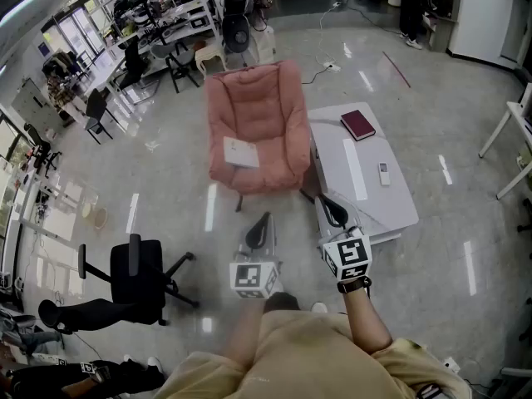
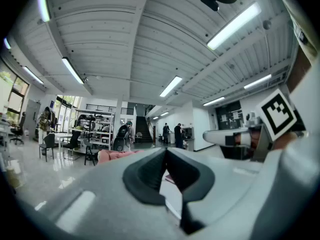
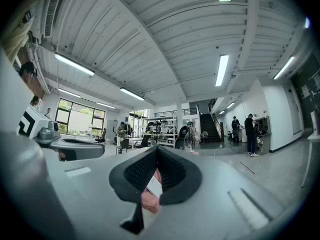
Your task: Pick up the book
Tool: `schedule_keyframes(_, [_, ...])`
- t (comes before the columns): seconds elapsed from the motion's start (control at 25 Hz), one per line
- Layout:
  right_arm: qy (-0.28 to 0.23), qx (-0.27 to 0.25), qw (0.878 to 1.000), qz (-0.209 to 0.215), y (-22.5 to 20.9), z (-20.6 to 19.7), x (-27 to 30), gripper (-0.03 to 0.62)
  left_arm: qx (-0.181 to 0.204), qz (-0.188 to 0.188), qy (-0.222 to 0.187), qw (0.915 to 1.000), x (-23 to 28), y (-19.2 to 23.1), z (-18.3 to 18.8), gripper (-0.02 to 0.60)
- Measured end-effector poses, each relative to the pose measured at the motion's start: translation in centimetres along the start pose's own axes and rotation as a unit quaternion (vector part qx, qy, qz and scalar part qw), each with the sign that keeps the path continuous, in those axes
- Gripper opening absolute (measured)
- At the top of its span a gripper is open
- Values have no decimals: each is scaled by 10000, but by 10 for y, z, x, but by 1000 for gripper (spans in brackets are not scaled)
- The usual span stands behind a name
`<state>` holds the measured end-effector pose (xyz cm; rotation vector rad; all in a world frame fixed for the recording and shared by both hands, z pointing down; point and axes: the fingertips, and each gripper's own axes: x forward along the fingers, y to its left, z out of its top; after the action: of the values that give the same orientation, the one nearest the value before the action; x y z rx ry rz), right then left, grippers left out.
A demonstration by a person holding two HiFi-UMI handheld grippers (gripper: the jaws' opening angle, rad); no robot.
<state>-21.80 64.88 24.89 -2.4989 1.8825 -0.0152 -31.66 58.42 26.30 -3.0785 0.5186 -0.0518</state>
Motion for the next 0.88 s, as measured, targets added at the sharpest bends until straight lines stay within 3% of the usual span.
schedule_keyframes(0.2, [277, 113, 9995, -126, -19, -32, 47, 6, -44, -52, -10, 10000, 43, 28, -17, 2])
schedule_keyframes(0.44, [692, 406, 9966, -202, -40, -64, 131, 6, -174, -143, 56, 9997, 110, 92, -33, 1])
schedule_keyframes(0.64, [787, 300, 9963, -159, -38, -58, 221, 6, -357, 114, -58, 9993, 169, 180, -32, 2])
schedule_keyframes(0.88, [928, 120, 9956, -92, -28, -52, 315, 6, -511, 47, -153, 9986, 219, 252, -28, 2])
